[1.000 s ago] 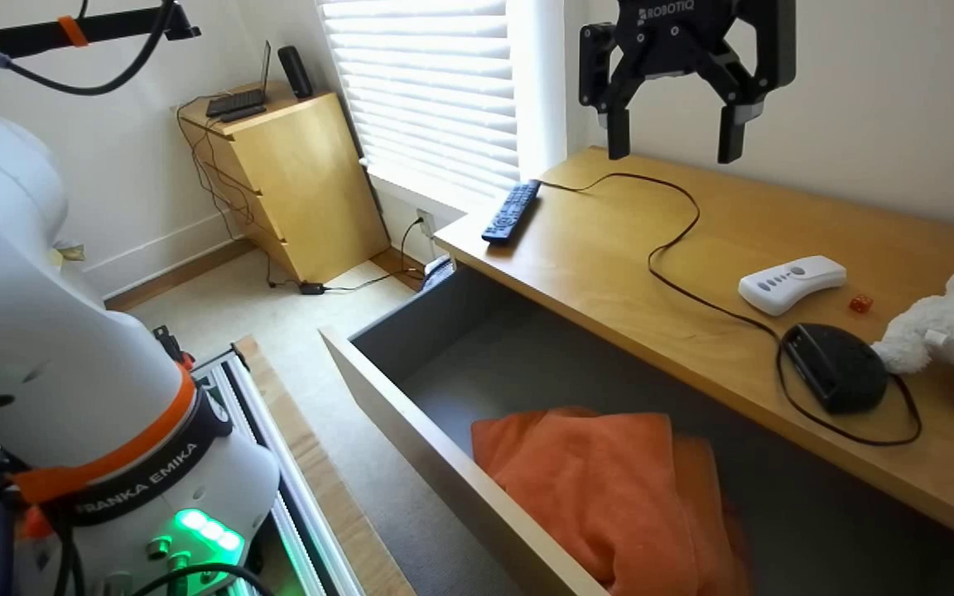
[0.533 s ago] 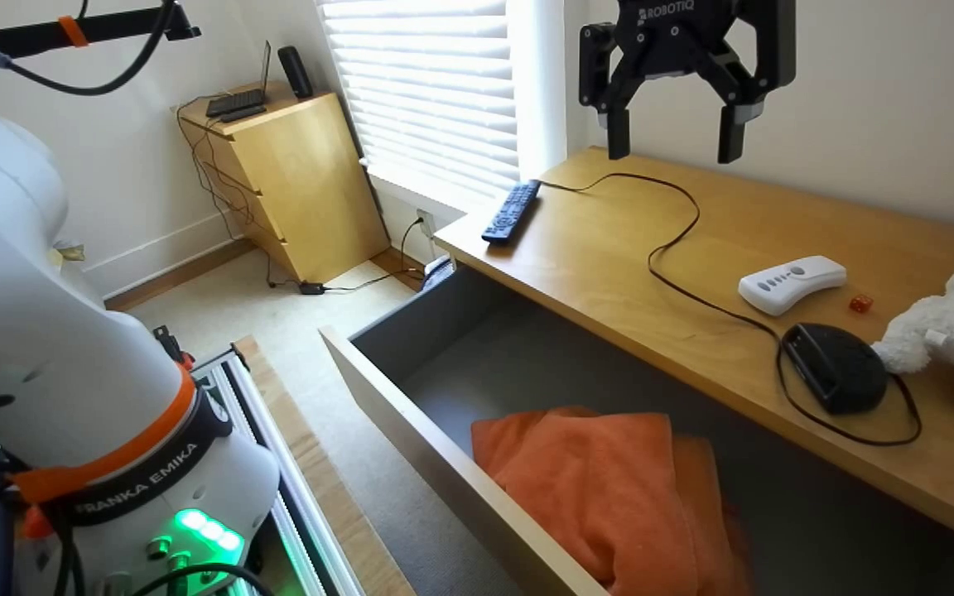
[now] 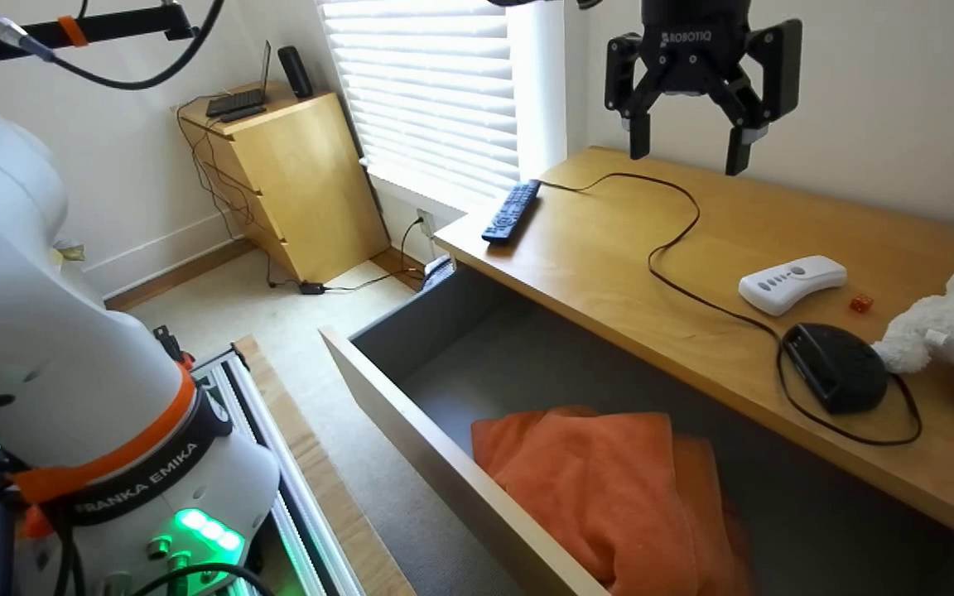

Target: Press a button on the device

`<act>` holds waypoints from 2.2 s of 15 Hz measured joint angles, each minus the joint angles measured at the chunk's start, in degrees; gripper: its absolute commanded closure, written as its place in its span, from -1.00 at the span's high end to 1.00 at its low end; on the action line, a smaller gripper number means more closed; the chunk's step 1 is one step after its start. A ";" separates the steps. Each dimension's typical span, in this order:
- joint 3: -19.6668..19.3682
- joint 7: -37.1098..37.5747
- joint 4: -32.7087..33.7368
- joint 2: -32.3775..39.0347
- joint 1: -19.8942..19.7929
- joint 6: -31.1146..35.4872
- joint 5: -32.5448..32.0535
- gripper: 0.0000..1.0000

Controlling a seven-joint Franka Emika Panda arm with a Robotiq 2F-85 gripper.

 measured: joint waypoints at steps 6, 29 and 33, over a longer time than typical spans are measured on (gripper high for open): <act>-0.49 3.31 4.40 12.17 -1.04 5.20 7.86 1.00; -4.98 28.93 17.62 32.29 -5.38 16.69 8.52 -1.00; -5.24 30.52 18.49 33.50 -5.14 16.69 8.52 -1.00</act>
